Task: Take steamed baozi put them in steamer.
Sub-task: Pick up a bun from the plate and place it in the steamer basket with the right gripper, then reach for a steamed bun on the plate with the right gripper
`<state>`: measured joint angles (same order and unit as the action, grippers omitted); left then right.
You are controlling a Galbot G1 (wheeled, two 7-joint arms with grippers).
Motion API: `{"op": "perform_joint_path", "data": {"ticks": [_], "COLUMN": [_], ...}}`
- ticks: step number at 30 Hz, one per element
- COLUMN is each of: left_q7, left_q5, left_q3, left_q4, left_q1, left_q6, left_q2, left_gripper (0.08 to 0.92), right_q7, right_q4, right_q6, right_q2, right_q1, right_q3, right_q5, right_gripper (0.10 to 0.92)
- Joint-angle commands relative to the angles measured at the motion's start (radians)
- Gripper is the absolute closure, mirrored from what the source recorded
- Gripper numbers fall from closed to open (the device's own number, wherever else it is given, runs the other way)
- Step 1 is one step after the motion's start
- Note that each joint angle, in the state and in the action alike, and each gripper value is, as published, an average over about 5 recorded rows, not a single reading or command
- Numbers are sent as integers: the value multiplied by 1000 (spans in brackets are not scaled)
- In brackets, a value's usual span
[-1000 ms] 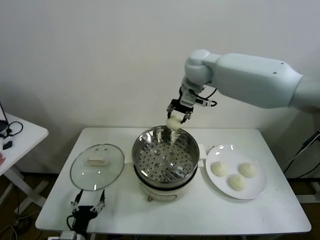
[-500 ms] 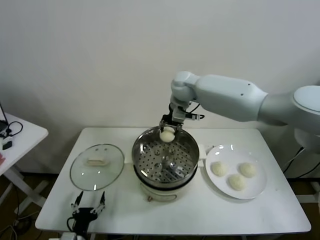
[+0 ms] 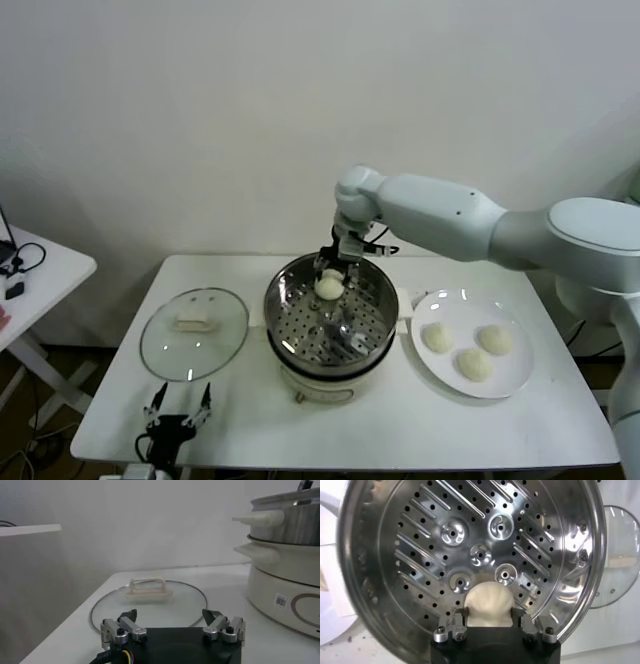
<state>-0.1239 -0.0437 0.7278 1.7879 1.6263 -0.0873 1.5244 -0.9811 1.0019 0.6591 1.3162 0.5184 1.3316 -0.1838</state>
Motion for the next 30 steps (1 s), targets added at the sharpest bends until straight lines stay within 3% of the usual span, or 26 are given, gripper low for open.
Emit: {"op": "perform_joint_path", "data": {"ticks": [1,6,15,18,22,27,30], "left_q7": [0,0,1,0,0,-1,-2], "left_q5": [-1,-1,4,6,9,2,1], "left_q3": [-1,-1,-4,-8,-13,-11,-11], "left_q4": [0,4,14,17,22,25,20], "left_q1": [-1,2,8,8,8,7,4], "left_q6": [0,0,-1,-1,-1,-1,-2], "left_q2": [-1,1,3,3,3,2,0], "left_gripper": [177,177,177,177,177,177,177], "right_q7": [6,0,-90,-128,-101,55,120], "right_q4": [-24,6,97,99,159,403,473], "right_q6": [12,12,-110,-204,-391,-788,-926], "right_q2": [9,-13,-189,-271,-379,-513,-565], "right_q1": [-21,21,350,414,448,453,382], "right_q3": [-5,11,316,433,552,670,634], "right_q5": [1,80,566,647,652,749,799], "right_gripper": [331,217,202,203,203,203,203]}}
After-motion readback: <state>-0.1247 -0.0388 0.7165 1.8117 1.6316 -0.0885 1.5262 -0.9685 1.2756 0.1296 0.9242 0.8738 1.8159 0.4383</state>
